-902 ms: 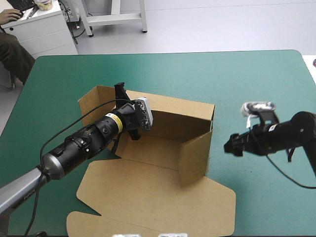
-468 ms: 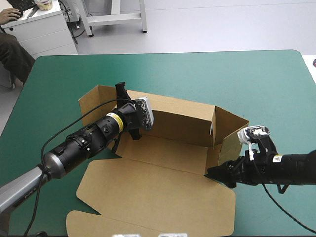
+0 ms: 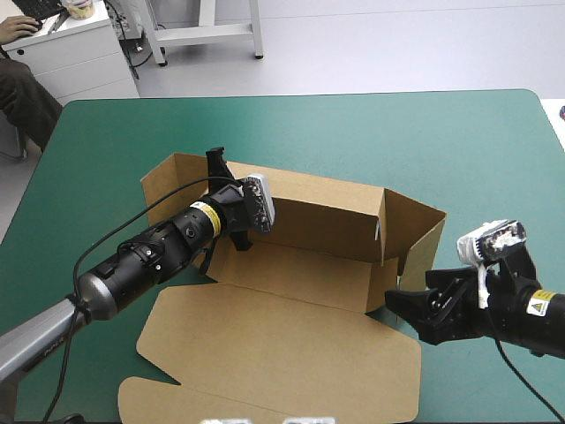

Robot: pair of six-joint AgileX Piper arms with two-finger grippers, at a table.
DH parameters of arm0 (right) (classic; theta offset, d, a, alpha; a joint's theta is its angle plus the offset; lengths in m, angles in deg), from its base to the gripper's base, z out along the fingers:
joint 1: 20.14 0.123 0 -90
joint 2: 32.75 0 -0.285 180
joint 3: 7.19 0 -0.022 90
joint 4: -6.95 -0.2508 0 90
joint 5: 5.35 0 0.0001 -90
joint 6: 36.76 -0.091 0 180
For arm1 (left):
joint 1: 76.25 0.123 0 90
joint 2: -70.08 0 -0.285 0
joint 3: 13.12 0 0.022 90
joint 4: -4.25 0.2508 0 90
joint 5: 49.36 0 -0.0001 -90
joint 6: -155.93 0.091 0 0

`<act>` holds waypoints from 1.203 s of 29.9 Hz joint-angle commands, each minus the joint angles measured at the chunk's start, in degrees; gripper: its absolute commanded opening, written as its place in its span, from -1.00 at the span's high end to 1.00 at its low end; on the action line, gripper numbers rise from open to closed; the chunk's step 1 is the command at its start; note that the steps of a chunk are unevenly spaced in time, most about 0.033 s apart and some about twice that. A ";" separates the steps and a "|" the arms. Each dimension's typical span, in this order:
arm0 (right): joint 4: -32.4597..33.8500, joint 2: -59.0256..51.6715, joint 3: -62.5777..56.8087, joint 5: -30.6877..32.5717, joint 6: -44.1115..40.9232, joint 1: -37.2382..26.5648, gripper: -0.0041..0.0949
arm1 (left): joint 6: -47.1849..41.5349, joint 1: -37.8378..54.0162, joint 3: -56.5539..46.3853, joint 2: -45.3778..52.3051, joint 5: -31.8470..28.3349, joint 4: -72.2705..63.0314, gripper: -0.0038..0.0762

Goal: Fold the box

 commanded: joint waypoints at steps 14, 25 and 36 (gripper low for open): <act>7.62 18.23 27.31 -0.49 -4.29 -0.01 -0.55 | -45.15 -0.54 1.16 2.31 19.86 34.53 0.93; 12.33 35.75 48.19 0.42 -5.13 -0.01 -0.55 | -45.15 -2.67 -1.86 2.59 17.31 39.14 0.93; 14.58 52.54 61.42 0.42 -5.67 -0.01 -0.55 | -45.15 -2.46 -1.94 2.59 13.83 43.48 0.93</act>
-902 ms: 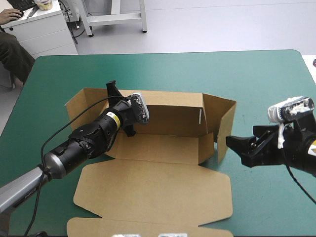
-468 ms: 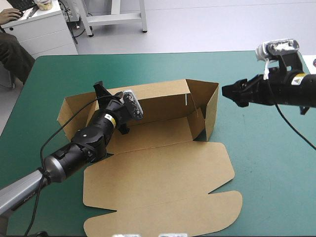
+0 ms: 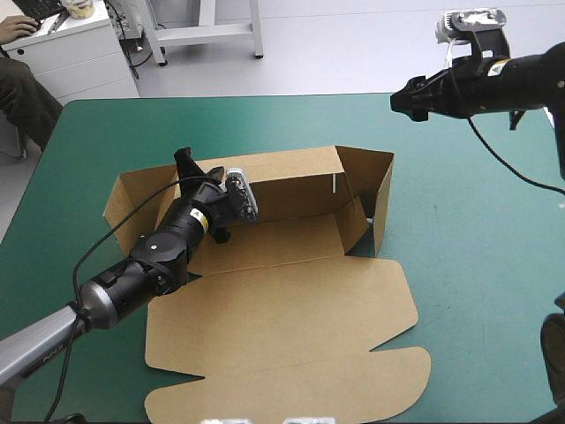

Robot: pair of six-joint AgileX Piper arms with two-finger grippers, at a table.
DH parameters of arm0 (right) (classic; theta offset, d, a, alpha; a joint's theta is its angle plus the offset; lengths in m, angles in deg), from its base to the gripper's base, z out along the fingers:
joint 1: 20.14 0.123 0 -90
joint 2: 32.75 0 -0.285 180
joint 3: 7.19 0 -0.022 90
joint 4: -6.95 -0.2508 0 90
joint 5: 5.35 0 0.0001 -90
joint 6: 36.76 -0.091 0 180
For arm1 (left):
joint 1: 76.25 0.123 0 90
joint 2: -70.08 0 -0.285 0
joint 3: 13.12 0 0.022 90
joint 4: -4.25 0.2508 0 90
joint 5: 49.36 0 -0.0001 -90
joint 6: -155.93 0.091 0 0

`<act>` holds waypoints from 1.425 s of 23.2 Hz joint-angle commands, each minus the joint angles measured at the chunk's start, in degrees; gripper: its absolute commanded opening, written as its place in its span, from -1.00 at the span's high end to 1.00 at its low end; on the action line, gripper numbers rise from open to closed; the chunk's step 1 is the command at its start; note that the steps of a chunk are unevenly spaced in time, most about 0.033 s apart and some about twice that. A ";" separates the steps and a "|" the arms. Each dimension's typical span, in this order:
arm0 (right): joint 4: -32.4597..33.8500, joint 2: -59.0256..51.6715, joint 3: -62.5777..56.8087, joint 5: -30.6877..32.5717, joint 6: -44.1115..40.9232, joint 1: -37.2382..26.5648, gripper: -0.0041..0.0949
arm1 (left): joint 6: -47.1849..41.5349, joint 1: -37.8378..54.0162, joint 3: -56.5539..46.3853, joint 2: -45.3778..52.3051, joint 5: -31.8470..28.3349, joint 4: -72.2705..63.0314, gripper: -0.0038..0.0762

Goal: Fold the box

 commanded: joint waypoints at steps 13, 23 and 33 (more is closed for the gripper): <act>-3.35 18.36 3.47 -1.07 0.90 -0.06 -0.54 | -3.11 -0.23 0.59 1.74 -4.06 1.94 0.93; -3.10 17.77 -3.51 0.52 0.90 0.99 -0.54 | -4.71 -0.23 0.59 1.74 -2.21 2.23 0.93; -7.38 12.12 -9.77 0.26 3.78 1.08 -0.54 | -4.71 -0.23 0.59 1.74 -1.12 2.23 0.93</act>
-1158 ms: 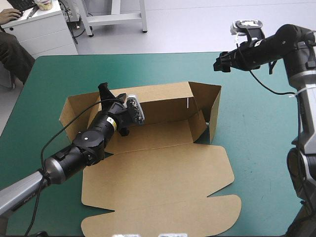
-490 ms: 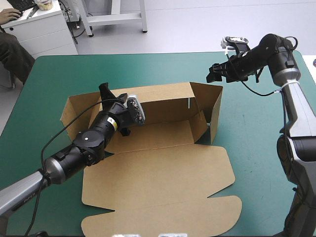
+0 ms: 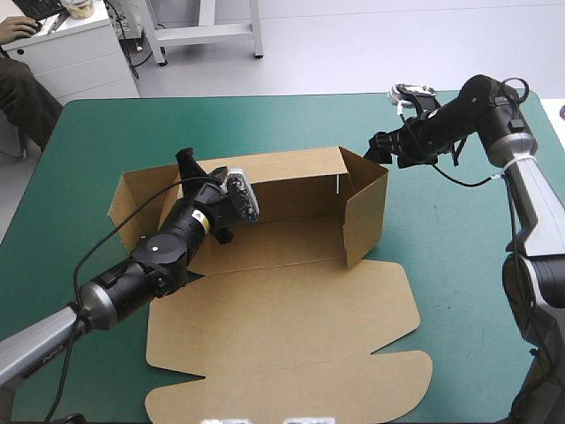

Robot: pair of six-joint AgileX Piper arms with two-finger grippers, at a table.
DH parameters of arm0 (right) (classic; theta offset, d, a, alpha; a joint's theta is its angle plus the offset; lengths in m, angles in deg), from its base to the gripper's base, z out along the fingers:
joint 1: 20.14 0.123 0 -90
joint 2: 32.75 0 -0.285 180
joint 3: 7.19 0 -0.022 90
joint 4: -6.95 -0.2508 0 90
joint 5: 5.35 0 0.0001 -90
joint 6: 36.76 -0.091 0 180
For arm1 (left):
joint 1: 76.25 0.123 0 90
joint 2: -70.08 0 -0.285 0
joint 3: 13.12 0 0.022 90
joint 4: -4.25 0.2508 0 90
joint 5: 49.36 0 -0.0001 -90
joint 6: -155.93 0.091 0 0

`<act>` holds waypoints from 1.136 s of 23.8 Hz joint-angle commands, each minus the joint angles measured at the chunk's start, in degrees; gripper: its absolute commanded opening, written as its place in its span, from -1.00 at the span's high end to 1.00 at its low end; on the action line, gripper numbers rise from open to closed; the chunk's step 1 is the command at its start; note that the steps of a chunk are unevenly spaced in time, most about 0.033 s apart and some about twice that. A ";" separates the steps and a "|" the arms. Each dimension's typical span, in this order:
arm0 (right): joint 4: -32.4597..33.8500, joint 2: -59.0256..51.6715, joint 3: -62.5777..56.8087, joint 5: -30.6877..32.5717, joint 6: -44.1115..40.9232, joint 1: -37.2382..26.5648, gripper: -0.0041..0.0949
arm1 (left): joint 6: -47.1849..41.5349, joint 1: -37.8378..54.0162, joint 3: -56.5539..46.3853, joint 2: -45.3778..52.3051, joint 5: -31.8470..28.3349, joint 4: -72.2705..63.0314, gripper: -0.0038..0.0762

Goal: Fold the box

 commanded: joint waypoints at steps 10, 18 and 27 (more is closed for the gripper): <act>-5.66 -11.92 -13.68 -5.23 7.49 -0.03 -0.54 | -1.59 -0.34 1.02 1.74 0.58 -0.14 0.93; -16.67 -19.51 -29.78 -13.98 23.72 -0.03 -0.54 | -1.59 -0.34 1.02 1.74 0.38 -0.03 0.93; -19.11 -19.65 -31.42 -12.46 28.34 3.56 -0.54 | -1.59 -0.34 1.02 1.74 0.20 -0.03 0.93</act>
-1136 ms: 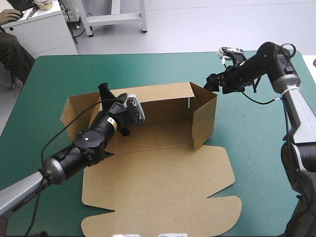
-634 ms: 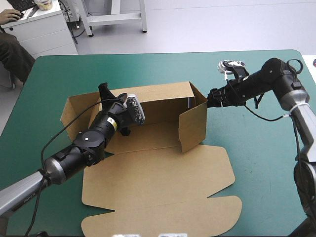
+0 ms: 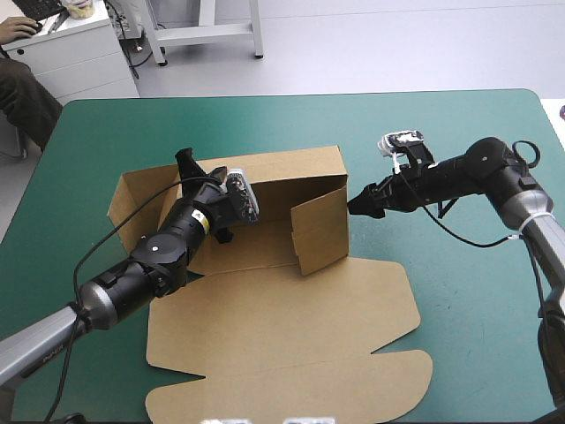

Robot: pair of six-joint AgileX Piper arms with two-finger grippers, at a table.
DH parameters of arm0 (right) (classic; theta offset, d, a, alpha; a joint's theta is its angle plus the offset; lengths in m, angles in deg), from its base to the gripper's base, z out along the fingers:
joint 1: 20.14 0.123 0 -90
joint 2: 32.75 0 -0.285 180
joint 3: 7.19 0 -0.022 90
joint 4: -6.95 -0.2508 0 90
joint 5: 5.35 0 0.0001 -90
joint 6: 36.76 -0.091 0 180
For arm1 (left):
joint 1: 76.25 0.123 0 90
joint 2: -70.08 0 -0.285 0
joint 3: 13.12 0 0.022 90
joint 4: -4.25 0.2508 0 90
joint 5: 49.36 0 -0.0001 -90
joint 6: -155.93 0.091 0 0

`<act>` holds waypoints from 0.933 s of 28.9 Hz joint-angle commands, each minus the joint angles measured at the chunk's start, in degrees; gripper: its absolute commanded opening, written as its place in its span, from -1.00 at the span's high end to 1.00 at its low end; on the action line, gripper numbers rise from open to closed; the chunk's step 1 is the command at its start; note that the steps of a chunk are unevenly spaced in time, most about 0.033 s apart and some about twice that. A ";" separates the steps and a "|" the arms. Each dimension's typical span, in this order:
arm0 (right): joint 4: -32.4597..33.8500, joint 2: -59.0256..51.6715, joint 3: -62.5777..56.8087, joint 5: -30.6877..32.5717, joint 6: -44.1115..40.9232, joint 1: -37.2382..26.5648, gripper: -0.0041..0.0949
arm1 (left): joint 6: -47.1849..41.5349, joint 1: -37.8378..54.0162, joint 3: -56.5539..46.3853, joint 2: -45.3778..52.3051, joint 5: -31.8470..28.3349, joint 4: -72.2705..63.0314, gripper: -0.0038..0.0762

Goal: Fold the box

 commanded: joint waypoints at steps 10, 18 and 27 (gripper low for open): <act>-2.94 -3.11 1.28 4.65 0.82 3.88 -0.54 | -1.59 -0.34 1.02 1.74 -0.19 -0.03 0.93; -2.67 -4.02 1.28 3.39 1.58 4.36 -0.54 | -1.59 -0.34 1.02 1.74 -2.43 -0.19 0.93; 6.63 -4.02 1.28 -11.81 -0.33 13.02 -0.54 | -1.59 -0.34 1.02 1.74 -1.55 -1.57 0.93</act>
